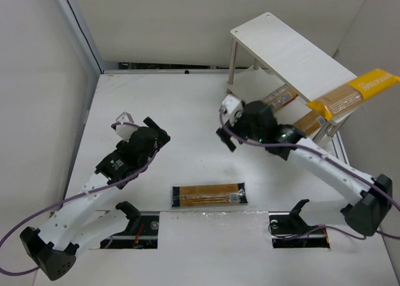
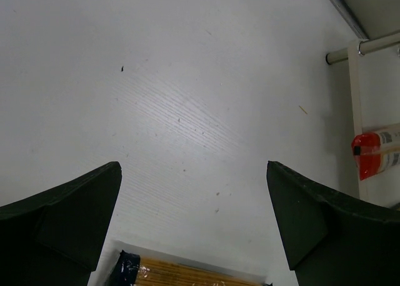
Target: Place and organize the pasta boxes and bags onto the shelf
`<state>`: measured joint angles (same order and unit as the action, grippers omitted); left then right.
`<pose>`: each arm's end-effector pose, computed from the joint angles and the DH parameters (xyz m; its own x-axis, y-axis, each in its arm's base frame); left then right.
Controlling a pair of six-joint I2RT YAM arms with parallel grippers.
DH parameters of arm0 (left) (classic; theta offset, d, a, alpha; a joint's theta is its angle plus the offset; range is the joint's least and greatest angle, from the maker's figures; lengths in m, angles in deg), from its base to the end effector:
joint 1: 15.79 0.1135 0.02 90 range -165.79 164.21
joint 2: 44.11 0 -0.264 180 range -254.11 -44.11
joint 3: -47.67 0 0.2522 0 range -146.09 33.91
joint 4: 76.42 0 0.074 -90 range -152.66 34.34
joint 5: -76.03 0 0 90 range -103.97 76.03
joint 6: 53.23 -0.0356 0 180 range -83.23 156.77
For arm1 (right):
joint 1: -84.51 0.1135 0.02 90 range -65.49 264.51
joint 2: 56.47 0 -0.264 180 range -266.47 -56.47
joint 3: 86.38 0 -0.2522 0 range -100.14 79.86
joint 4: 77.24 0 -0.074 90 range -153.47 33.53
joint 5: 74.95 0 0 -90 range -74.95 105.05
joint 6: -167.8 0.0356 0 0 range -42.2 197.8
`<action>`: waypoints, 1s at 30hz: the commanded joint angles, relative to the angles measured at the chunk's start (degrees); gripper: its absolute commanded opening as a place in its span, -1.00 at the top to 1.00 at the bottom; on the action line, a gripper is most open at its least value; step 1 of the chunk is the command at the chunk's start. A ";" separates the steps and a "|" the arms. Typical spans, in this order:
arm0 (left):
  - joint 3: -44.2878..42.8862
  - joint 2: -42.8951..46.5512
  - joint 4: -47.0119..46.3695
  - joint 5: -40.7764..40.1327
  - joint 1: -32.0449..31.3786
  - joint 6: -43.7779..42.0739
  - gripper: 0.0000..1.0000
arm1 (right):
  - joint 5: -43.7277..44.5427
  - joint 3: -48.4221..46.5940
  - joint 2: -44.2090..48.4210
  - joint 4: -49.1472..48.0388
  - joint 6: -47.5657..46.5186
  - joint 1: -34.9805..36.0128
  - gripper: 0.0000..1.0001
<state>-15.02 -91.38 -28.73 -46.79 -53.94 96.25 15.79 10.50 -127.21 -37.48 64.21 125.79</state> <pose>0.1471 -0.0910 0.3190 -0.3500 -0.6457 -0.6787 -0.2811 0.7635 -0.5814 0.2081 0.1821 0.3664 -0.1829 -0.4733 -0.8617 -0.7140 0.6665 -0.2144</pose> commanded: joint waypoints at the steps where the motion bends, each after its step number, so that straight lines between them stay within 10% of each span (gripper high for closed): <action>1: -1.00 -1.07 -0.25 -1.64 0.44 -1.20 -1.00 | -6.71 10.10 1.74 -7.79 -1.36 7.72 -0.99; 10: -4.68 -13.55 -9.50 2.58 3.43 -7.98 -1.00 | -2.49 24.36 -0.09 -16.51 1.02 25.34 -0.99; 30: -0.21 -9.08 -9.24 2.23 6.42 -7.19 -1.00 | -9.25 19.53 -20.56 -17.03 6.45 29.74 -0.99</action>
<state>-16.92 -102.24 -37.62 -43.99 -47.78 88.73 9.75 32.20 -145.88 -51.73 67.51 155.21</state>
